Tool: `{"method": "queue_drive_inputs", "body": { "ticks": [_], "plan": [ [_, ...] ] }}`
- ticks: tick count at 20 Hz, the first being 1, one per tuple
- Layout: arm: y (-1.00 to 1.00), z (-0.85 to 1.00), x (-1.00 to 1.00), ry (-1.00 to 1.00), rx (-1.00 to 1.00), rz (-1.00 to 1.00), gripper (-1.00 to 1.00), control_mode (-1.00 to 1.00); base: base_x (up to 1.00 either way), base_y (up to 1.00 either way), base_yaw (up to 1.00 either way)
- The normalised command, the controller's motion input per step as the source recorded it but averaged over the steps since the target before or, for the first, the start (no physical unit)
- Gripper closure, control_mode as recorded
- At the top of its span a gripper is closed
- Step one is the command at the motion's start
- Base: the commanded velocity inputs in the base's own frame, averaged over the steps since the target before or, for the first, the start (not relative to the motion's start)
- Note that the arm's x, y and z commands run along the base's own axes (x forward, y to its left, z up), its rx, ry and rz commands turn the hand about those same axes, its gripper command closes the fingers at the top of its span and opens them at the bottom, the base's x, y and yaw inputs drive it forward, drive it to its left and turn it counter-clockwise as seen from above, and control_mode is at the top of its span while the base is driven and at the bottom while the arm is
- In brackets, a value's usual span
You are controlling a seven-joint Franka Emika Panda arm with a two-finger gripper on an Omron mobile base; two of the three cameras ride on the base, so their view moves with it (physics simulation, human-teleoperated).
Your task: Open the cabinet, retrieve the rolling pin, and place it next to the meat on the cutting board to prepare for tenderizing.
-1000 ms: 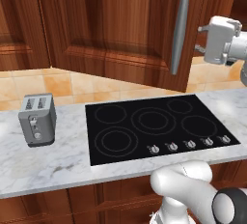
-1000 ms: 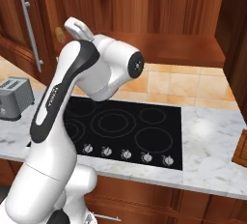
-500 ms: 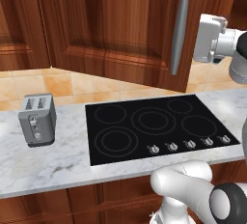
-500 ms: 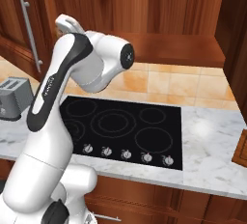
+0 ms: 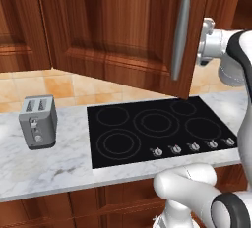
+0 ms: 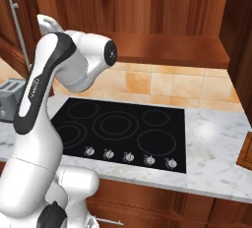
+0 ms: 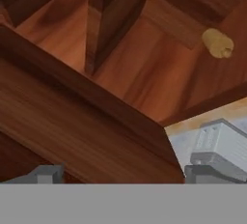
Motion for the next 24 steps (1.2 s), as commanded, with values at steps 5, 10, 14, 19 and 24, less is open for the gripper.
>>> {"method": "queue_drive_inputs", "body": {
  "ticks": [5, 10, 14, 19, 24],
  "plan": [
    [0.84, 0.0, -0.93, -0.07, 0.0, 0.08, -1.0, -1.0, 0.0, 0.0, 0.0],
    [0.86, 0.0, -0.77, -0.03, -0.01, 0.01, -1.0, -1.0, 0.0, 0.0, 0.0],
    [0.94, 0.0, -0.52, 0.0, -0.04, 0.0, -1.0, -1.0, 0.0, 0.0, 0.0],
    [0.84, 0.0, -0.07, 0.02, -0.05, 0.0, -1.0, -1.0, 0.0, 0.0, 0.0],
    [0.77, 0.0, 0.01, 0.08, -0.06, 0.0, -1.0, -1.0, 0.0, 0.0, 0.0]
  ]
}}
